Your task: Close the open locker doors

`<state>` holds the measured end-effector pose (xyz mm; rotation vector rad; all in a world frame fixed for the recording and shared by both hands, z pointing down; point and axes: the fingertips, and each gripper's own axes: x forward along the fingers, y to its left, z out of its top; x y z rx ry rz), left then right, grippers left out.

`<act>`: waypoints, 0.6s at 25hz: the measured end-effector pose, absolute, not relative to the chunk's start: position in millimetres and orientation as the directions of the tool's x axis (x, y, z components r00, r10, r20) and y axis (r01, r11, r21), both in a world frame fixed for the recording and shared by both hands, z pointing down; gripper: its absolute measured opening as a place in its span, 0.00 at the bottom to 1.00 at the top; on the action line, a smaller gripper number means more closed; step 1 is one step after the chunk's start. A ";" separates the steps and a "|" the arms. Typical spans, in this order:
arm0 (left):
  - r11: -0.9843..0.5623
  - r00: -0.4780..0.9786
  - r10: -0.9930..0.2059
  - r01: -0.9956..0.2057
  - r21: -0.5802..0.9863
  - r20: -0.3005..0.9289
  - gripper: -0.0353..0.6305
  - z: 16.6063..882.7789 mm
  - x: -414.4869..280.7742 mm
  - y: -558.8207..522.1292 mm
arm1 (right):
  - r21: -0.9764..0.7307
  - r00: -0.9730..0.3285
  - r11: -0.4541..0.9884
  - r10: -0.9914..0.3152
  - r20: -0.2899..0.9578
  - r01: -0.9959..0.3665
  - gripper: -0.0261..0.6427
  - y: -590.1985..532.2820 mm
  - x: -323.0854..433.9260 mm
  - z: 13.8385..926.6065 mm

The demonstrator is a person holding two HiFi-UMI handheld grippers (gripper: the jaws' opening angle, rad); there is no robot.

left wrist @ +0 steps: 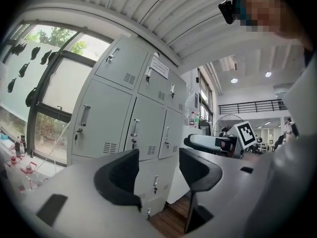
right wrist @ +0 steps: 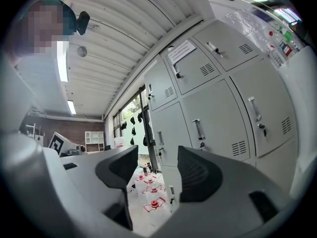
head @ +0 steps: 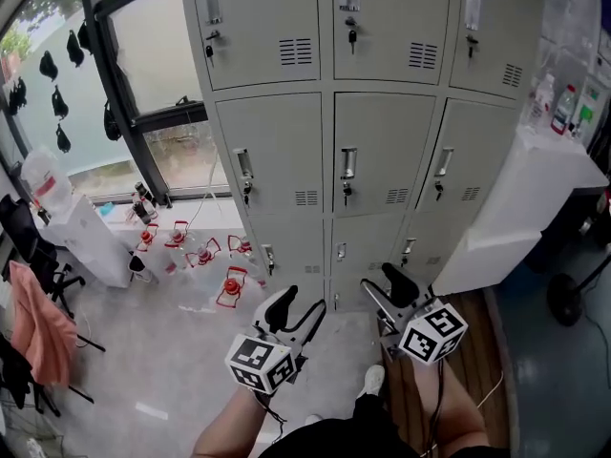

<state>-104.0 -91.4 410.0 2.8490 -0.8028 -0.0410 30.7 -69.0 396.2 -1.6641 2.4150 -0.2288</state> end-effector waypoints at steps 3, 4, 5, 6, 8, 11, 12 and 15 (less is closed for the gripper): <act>-0.853 0.868 -0.496 -0.490 0.181 0.016 0.45 406.0 -106.6 -75.6 | -0.232 -0.321 0.329 -0.944 -0.070 -0.916 0.40 -47.3 24.5 393.7; -0.857 0.872 -0.489 -0.483 0.180 0.012 0.45 404.3 -106.2 -70.5 | -0.227 -0.314 0.321 -0.947 -0.068 -0.919 0.40 -40.4 23.6 392.8; -0.861 0.876 -0.482 -0.476 0.180 0.009 0.44 402.6 -105.1 -65.6 | -0.223 -0.307 0.314 -0.949 -0.066 -0.923 0.39 -33.7 23.6 391.8; -0.865 0.880 -0.476 -0.469 0.181 0.006 0.44 400.9 -103.0 -60.5 | -0.219 -0.300 0.307 -0.952 -0.066 -0.926 0.39 -27.0 24.3 390.6; -0.872 0.886 -0.464 -0.456 0.179 0.001 0.44 398.1 -96.5 -49.6 | -0.211 -0.291 0.298 -0.955 -0.066 -0.931 0.39 -14.0 27.9 388.4; -0.879 0.892 -0.452 -0.444 0.175 -0.005 0.41 395.4 -84.1 -32.5 | -0.197 -0.287 0.294 -0.956 -0.066 -0.935 0.35 4.6 37.7 387.1; -0.879 0.892 -0.451 -0.444 0.175 -0.005 0.38 394.8 -79.9 -26.8 | -0.194 -0.286 0.294 -0.956 -0.067 -0.936 0.32 11.0 42.2 386.8; -0.875 0.889 -0.459 -0.451 0.177 -0.003 0.32 392.7 -64.3 -7.9 | -0.189 -0.284 0.293 -0.956 -0.069 -0.937 0.25 32.1 59.6 384.2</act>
